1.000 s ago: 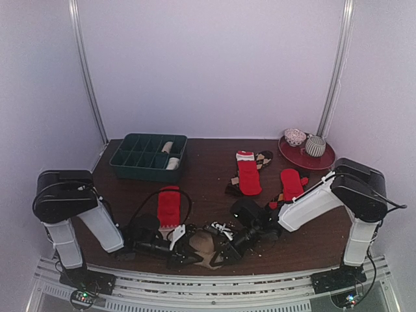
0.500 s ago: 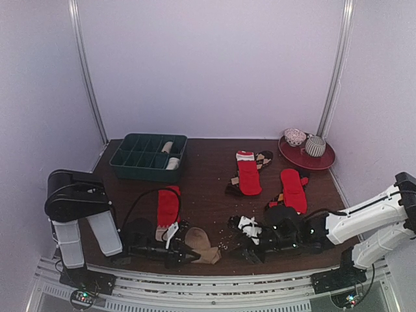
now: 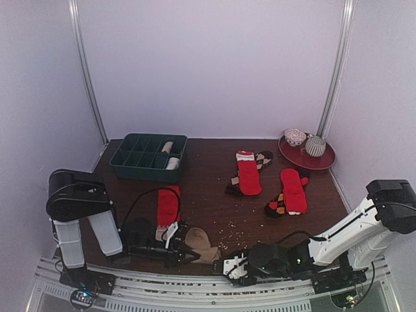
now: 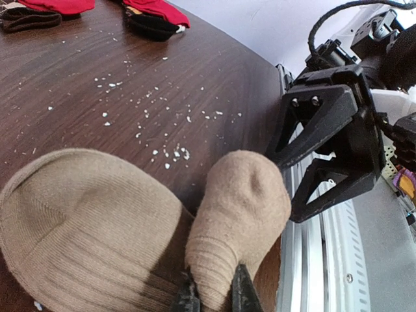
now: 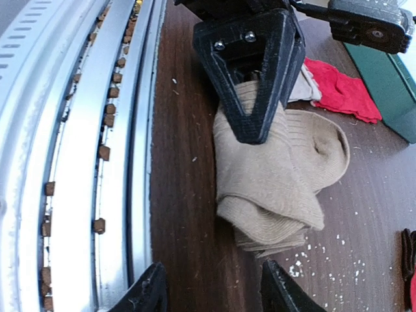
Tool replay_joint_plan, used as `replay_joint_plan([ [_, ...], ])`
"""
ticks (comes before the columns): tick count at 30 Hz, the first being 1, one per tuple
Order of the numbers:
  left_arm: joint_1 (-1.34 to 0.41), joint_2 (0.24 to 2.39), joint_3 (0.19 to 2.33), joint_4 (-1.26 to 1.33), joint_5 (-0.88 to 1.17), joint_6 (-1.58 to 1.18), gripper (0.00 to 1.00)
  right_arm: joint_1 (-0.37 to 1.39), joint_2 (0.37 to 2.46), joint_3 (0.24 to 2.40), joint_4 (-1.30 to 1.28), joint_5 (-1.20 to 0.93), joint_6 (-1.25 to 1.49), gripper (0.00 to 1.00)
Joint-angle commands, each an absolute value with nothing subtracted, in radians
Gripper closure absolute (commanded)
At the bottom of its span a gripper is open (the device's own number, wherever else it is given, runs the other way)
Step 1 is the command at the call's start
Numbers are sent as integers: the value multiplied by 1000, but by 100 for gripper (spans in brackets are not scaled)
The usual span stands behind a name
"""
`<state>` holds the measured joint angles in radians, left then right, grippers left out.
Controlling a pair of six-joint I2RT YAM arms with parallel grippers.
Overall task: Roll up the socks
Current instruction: Roll a pair of socks at the center of the board.
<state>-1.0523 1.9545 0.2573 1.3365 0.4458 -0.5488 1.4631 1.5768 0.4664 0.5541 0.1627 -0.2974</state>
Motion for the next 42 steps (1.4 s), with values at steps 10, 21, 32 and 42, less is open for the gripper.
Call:
replay_joint_plan([
  [10, -1042, 2028, 239, 1150, 460, -560, 100, 1461, 1705, 537, 733, 296, -472, 49],
  [21, -1042, 2044, 255, 1148, 478, -554, 100, 1414, 1790, 608, 655, 209, -455, 49],
  [32, -1042, 2054, 268, 1144, 499, -543, 100, 1356, 1855, 711, 473, -16, -454, 62],
  [42, -1042, 2048, 281, 1132, 521, -501, 100, 1292, 1890, 830, 189, -194, -343, 91],
])
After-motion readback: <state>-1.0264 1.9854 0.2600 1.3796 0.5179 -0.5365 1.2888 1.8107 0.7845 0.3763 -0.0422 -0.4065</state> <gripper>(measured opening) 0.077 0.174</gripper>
